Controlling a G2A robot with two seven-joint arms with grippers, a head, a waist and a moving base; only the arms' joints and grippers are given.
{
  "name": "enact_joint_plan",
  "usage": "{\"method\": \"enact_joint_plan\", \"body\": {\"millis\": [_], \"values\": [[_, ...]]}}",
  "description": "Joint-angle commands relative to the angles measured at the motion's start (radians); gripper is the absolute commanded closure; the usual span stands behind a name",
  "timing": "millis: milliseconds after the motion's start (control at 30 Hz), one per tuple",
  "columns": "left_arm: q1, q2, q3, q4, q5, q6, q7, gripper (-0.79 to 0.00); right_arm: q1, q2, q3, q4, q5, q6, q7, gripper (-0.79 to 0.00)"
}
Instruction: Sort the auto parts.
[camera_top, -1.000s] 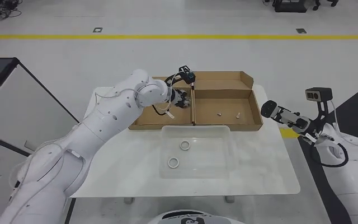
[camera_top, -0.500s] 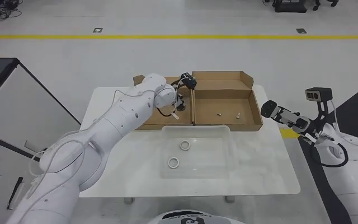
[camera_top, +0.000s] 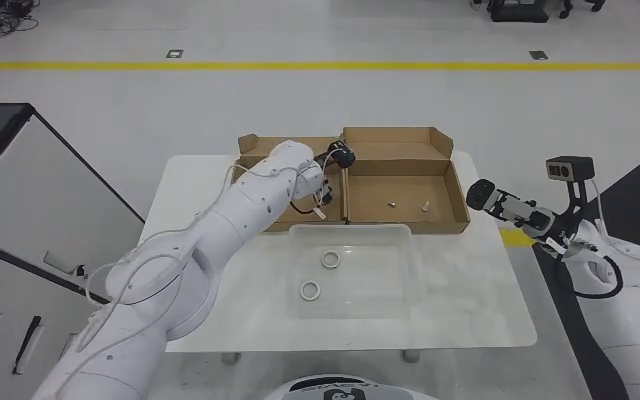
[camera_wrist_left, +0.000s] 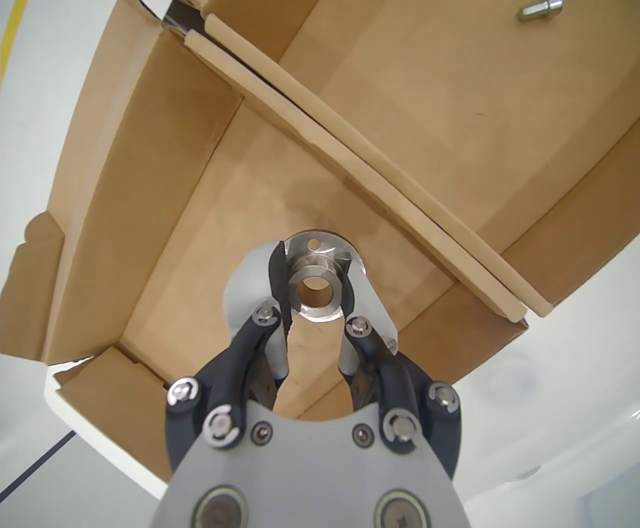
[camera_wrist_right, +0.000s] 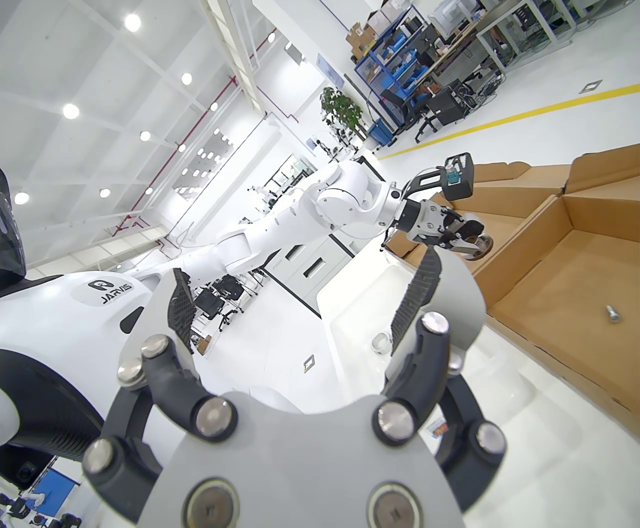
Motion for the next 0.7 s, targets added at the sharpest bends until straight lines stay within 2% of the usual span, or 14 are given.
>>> {"method": "enact_joint_plan", "body": {"millis": [0,500,533,567,600,667], "values": [[0.001,-0.013,0.002,0.030,0.005,-0.004,0.006,0.000,0.000,0.000,0.000,0.000,0.000,0.000,0.000,-0.785],[0.005,-0.090,-0.001,0.186,0.022,-0.040,0.032,0.000,0.000,0.000,0.000,0.000,0.000,0.000,0.000,-0.785],[0.004,-0.094,-0.001,0.194,0.024,-0.042,0.032,-0.065,0.000,0.000,0.000,0.000,0.000,0.000,0.000,-0.785],[0.004,-0.097,-0.003,0.201,0.026,-0.044,0.034,-0.197,0.000,0.000,0.000,0.000,0.000,0.000,0.000,-0.785],[0.004,-0.101,-0.003,0.209,0.027,-0.045,0.035,-0.296,0.000,0.000,0.000,0.000,0.000,0.000,0.000,-0.785],[0.003,-0.108,-0.007,0.223,0.025,-0.050,0.036,-0.440,0.000,0.000,0.000,0.000,0.000,0.000,0.000,-0.785]]}}
